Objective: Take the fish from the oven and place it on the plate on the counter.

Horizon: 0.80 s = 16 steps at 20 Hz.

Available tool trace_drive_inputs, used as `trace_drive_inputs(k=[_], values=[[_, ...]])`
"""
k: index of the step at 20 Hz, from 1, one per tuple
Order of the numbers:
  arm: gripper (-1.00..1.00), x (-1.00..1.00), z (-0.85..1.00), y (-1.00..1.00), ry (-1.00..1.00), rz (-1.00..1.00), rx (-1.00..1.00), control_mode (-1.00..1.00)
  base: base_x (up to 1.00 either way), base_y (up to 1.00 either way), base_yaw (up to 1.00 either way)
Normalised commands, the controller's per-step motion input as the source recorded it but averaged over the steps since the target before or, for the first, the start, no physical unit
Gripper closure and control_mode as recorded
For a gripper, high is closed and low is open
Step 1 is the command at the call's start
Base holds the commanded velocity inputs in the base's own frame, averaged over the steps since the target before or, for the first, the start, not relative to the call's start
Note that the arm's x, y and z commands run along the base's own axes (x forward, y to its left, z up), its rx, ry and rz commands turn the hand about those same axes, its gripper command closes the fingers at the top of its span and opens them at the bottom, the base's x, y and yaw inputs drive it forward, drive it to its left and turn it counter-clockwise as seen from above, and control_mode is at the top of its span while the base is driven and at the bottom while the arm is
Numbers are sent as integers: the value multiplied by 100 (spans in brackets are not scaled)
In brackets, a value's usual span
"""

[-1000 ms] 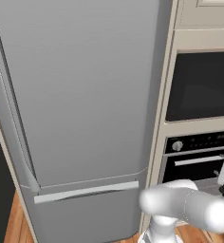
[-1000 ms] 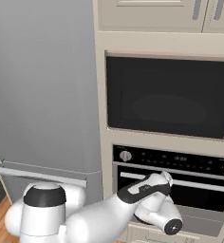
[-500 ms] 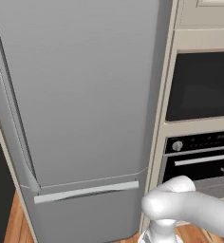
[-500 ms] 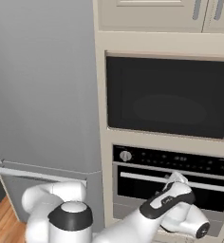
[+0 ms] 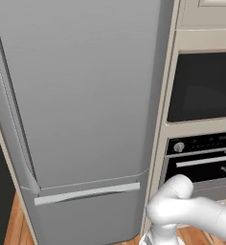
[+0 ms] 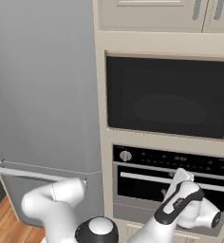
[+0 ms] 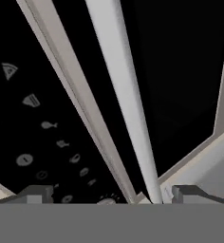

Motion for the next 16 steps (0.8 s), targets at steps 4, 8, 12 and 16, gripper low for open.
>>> trace_drive_inputs(k=[4, 8, 12, 16], values=[[-100, 43, -51, -1, -3, 0, 0, -100, 0, 0, 0], [-100, 46, -43, -13, -1, 0, 0, -100, 0, 0, 0], [-100, 49, -25, -27, 0, 0, 0, -100, 0, 0, 0], [-100, 31, -30, -31, 0, 0, 0, -100, 0, 0, 0]])
